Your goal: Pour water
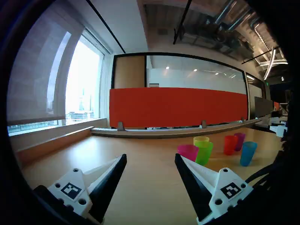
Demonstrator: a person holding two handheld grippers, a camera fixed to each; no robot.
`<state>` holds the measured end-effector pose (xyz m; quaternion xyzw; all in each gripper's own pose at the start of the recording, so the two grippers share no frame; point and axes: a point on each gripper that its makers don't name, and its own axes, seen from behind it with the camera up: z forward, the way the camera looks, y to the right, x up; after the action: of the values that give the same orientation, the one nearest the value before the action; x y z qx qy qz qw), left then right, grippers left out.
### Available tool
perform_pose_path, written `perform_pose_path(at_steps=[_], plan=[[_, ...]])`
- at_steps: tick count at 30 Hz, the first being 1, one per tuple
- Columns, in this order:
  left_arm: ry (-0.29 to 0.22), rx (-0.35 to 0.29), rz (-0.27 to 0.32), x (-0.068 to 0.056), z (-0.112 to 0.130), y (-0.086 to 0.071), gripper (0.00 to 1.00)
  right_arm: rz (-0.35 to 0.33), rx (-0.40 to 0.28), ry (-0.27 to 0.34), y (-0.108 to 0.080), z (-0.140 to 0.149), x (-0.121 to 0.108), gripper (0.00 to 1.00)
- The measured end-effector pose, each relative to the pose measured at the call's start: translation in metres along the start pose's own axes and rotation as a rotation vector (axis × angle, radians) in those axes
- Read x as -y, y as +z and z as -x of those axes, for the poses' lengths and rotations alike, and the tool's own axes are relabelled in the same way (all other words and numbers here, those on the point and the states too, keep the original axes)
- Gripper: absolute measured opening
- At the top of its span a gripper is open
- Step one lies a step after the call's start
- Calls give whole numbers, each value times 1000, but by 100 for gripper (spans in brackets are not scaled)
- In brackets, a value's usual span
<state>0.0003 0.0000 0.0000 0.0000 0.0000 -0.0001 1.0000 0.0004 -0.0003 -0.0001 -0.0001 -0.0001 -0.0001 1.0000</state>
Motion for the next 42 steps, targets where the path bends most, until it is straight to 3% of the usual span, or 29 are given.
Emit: perform_pose_path(at_steps=[29, 35, 42], plan=[[1, 3, -3, 0, -1, -1, 95, 3, 1, -8, 0, 1, 0, 100], [23, 17, 4, -1, -3, 1, 95, 1, 17, -24, 0, 0, 0, 100], [15, 13, 49, -12, -17, 2, 95, -14, 8, -18, 0, -23, 1, 99]])
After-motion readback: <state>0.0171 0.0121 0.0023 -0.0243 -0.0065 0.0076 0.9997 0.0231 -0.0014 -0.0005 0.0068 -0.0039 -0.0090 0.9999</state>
